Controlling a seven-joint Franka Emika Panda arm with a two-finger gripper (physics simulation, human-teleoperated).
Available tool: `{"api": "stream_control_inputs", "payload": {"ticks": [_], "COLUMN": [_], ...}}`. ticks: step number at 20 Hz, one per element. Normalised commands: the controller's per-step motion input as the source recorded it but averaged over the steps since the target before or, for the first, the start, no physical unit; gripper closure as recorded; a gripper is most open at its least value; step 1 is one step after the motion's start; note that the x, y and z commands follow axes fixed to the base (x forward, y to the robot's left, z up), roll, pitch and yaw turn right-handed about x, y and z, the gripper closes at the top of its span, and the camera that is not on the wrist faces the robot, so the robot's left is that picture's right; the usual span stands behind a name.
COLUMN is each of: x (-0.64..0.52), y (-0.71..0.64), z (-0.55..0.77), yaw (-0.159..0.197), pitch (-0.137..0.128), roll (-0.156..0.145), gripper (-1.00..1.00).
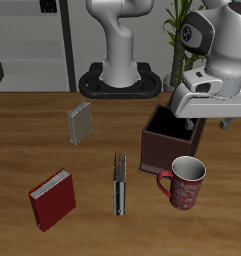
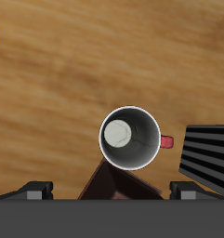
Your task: Place the red mug into the left desk caddy's right compartment and place the striped book into the left desk caddy's back compartment
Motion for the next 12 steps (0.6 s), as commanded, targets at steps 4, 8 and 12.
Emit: {"api": "stream_control_inputs", "payload": {"ticks": [4,8,12], "x": [0.33,0.25,0.06], "y": [0.03,-0.04,0.08], "z": [-0.22,-0.32,-0.43], "yaw": [0.007,-0.020,-0.004], "pitch": [-0.017,0.002,-0.005], "roll": [0.005,0.007,0.029], "gripper": [-1.00,-1.00,-1.00]}}
